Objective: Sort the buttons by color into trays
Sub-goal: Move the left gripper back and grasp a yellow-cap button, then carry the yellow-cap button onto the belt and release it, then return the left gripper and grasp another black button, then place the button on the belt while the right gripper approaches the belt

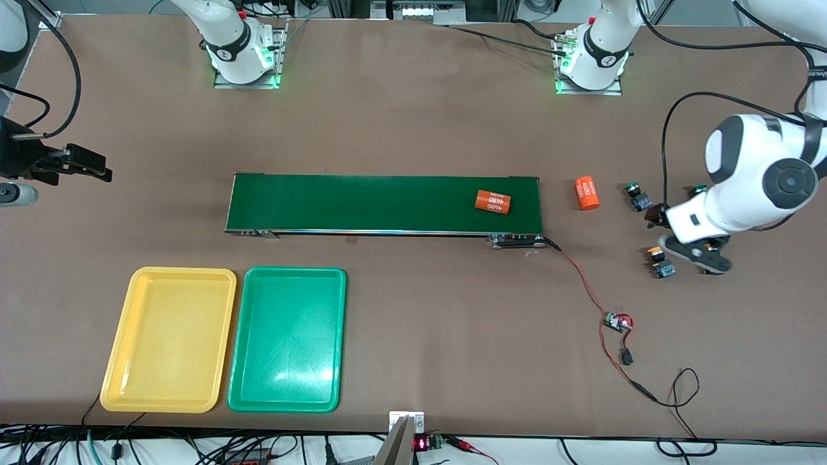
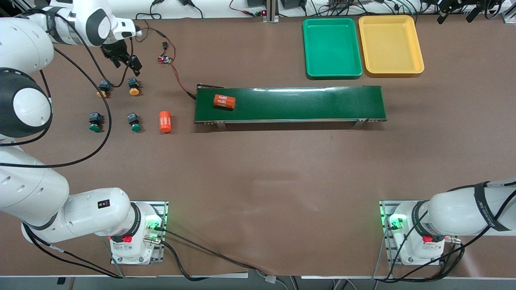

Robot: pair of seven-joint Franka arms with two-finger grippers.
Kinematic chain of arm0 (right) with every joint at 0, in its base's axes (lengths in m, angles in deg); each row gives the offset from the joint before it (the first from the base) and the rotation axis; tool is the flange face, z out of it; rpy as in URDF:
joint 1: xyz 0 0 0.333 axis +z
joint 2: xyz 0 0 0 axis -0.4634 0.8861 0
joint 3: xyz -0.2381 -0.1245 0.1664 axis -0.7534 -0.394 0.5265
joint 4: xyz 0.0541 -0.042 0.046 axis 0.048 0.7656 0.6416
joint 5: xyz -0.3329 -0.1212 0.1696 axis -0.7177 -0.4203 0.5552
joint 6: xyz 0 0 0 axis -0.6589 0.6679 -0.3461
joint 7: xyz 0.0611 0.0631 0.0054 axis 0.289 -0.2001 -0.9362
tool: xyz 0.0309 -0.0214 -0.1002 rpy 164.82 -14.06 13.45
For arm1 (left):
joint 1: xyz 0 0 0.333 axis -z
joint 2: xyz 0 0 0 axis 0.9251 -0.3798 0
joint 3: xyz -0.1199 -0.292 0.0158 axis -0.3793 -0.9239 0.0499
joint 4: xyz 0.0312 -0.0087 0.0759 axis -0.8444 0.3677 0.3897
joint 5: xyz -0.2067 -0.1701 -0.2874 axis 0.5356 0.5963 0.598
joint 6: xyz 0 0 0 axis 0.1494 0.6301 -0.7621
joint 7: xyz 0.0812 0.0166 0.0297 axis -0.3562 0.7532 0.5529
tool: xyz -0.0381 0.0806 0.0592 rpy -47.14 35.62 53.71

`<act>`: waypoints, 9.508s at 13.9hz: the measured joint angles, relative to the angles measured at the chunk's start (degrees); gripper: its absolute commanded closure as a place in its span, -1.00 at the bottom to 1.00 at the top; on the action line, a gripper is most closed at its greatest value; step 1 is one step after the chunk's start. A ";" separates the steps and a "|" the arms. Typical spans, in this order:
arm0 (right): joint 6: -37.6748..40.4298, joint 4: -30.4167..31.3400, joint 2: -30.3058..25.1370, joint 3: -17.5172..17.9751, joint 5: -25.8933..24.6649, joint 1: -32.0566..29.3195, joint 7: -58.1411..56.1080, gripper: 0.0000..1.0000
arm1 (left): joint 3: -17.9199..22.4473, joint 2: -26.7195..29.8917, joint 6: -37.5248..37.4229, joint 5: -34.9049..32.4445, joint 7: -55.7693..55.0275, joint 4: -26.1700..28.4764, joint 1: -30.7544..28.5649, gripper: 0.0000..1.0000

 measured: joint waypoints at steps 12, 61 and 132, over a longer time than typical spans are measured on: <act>0.00 0.00 0.01 0.00 0.00 0.02 0.00 -1.00 | 2.98 -17.35 6.63 0.00 -26.81 -7.47 -2.10 -1.00; -0.10 -0.19 0.01 0.49 0.05 0.29 0.00 -1.00 | -18.00 -6.14 2.40 10.08 -35.31 4.14 13.84 -1.00; -30.84 38.75 -15.03 22.08 3.75 5.40 26.34 -1.00 | -8.56 -4.89 -11.34 13.50 -9.57 -8.07 4.58 1.00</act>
